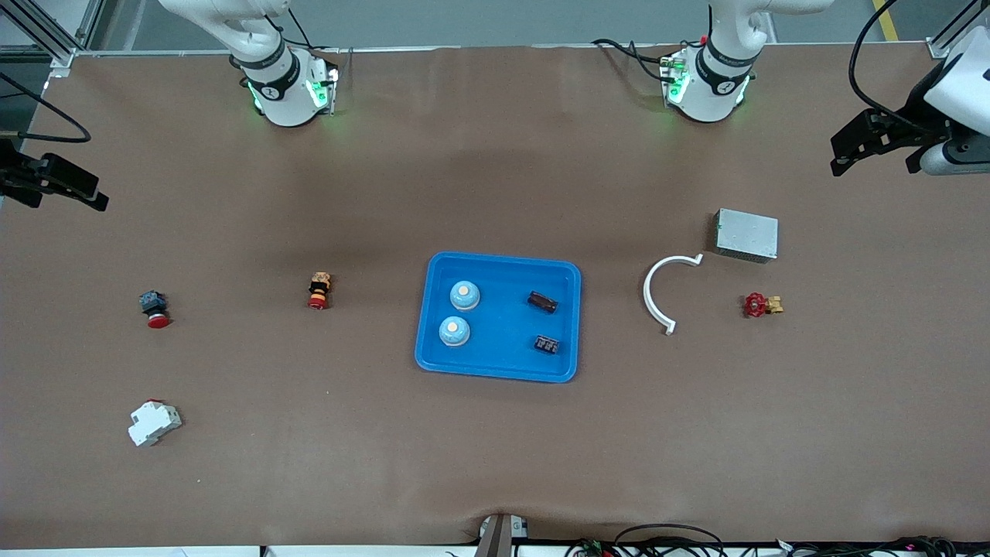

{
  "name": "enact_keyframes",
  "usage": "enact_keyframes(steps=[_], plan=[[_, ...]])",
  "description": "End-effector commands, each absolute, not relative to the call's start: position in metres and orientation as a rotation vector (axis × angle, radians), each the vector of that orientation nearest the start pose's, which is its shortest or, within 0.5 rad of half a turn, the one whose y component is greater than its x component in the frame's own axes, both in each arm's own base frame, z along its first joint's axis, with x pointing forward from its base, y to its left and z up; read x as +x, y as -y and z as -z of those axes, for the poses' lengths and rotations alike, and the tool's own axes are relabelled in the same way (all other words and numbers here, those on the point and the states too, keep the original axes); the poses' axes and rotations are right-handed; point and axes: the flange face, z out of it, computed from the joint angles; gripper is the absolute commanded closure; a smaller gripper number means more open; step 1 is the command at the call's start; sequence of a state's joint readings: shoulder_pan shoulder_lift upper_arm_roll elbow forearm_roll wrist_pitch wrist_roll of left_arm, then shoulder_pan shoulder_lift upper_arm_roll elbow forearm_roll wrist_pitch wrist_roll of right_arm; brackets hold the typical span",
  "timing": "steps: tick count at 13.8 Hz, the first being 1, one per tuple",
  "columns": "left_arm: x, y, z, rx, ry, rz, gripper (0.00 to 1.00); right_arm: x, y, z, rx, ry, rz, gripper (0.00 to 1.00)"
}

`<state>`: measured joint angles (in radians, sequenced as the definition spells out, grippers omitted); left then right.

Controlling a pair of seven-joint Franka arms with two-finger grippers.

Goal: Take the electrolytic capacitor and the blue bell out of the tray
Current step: 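Move the left gripper toward the brown capacitor while the right gripper approaches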

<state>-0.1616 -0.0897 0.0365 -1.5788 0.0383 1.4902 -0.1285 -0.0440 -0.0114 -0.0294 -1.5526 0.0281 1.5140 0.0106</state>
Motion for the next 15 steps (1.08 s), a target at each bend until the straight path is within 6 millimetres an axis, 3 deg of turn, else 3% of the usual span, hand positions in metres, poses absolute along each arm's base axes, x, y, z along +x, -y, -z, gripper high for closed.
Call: enact_keyframes(steps=[1,11,15], plan=[[0.509,0.060,-0.667,-3.087,-0.023,0.010,0.00,0.547,0.038,-0.638,-3.123,-0.126,-0.038,0.00],[0.516,0.062,-0.659,-3.088,-0.016,-0.021,0.00,0.551,0.036,-0.632,-3.120,-0.121,-0.054,0.00],[0.521,0.084,-0.628,-3.078,-0.014,-0.145,0.00,0.551,0.035,-0.631,-3.121,-0.119,-0.057,0.00]])
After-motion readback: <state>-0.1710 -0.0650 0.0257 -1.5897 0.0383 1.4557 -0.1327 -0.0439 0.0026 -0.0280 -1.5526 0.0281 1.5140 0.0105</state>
